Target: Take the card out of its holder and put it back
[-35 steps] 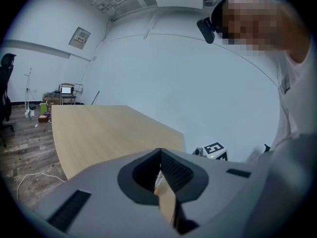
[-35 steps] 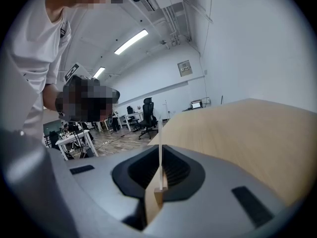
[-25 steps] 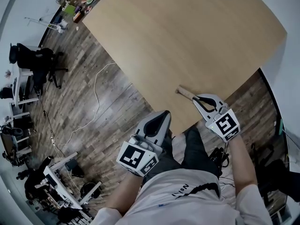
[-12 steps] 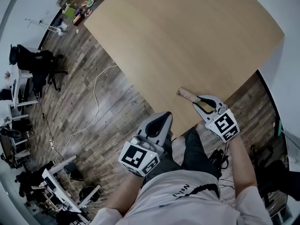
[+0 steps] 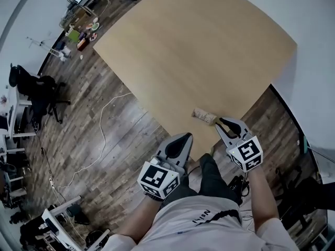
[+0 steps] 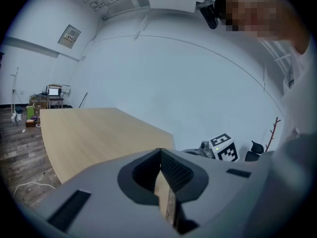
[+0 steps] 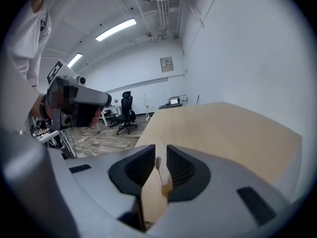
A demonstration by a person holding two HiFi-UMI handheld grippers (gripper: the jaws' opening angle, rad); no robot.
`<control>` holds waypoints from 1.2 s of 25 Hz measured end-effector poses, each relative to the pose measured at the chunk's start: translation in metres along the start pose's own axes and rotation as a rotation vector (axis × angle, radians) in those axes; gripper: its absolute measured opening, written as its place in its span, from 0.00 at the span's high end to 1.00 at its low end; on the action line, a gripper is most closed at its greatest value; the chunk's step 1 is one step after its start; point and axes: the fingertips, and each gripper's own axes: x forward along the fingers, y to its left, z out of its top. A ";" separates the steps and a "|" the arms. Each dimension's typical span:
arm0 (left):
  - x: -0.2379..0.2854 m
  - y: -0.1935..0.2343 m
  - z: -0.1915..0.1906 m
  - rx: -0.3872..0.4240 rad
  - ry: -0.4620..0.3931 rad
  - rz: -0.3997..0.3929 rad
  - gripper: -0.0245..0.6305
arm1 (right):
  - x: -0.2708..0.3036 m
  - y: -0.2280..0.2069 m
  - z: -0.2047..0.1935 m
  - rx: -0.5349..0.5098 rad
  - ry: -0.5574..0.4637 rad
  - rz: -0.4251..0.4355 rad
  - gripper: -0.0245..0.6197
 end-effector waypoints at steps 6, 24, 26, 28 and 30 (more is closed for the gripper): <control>-0.020 -0.011 0.015 0.033 -0.009 -0.045 0.94 | -0.022 0.040 0.046 0.020 -0.094 -0.050 0.85; -0.102 -0.057 0.065 0.139 -0.113 -0.184 0.94 | -0.083 0.152 0.140 0.065 -0.308 -0.188 0.94; -0.108 -0.061 0.068 0.149 -0.123 -0.194 0.94 | -0.089 0.160 0.150 0.049 -0.326 -0.214 0.94; -0.112 -0.062 0.071 0.154 -0.133 -0.201 0.94 | -0.094 0.164 0.157 0.046 -0.340 -0.237 0.94; -0.116 -0.061 0.076 0.154 -0.143 -0.206 0.94 | -0.097 0.167 0.163 0.054 -0.349 -0.251 0.94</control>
